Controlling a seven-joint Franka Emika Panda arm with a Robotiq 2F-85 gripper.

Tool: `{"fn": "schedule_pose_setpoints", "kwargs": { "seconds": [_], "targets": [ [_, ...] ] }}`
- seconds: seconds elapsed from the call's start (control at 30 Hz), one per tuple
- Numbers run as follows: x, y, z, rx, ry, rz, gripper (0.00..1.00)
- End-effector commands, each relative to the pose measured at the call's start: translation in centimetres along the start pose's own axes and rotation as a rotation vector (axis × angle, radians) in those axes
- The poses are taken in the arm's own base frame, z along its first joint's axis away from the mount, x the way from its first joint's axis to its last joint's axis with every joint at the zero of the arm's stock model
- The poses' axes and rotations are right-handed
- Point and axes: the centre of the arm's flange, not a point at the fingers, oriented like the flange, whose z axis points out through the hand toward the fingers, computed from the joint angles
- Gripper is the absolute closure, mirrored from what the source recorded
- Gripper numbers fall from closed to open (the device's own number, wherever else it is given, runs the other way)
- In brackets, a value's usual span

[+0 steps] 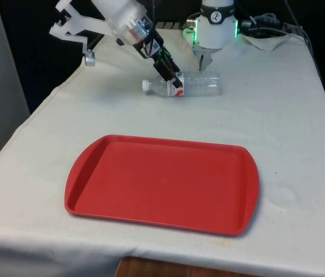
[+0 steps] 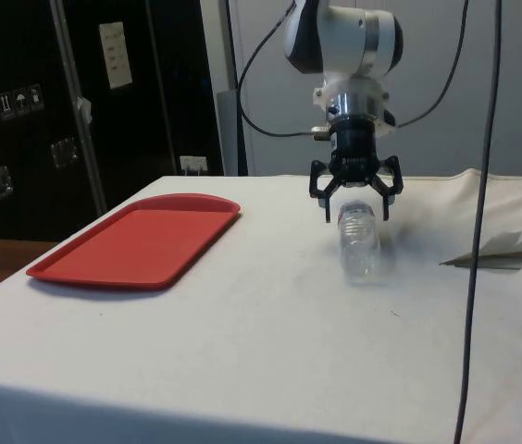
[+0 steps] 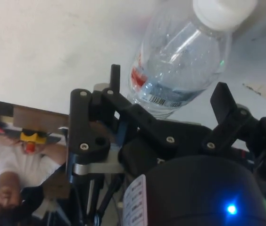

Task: Place the bottle upright on the tray.

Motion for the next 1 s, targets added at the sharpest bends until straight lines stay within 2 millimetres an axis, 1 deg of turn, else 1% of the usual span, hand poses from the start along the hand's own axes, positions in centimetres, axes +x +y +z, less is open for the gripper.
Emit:
{"fn": "schedule_pose_setpoints", "kwargs": {
  "seconds": [0.0,0.27,0.53,0.77,0.97],
  "targets": [
    [0.2,0.1,0.0,0.010,-0.019,0.001,0.00],
    [1.2,0.3,0.4,0.020,-0.077,0.006,0.00],
    [1.3,0.2,0.4,0.015,-0.079,0.004,0.00],
    [1.4,0.4,0.8,0.004,-0.080,0.004,0.00],
    [1.8,0.1,1.4,-0.009,-0.088,-0.006,0.00]
  ]
}}
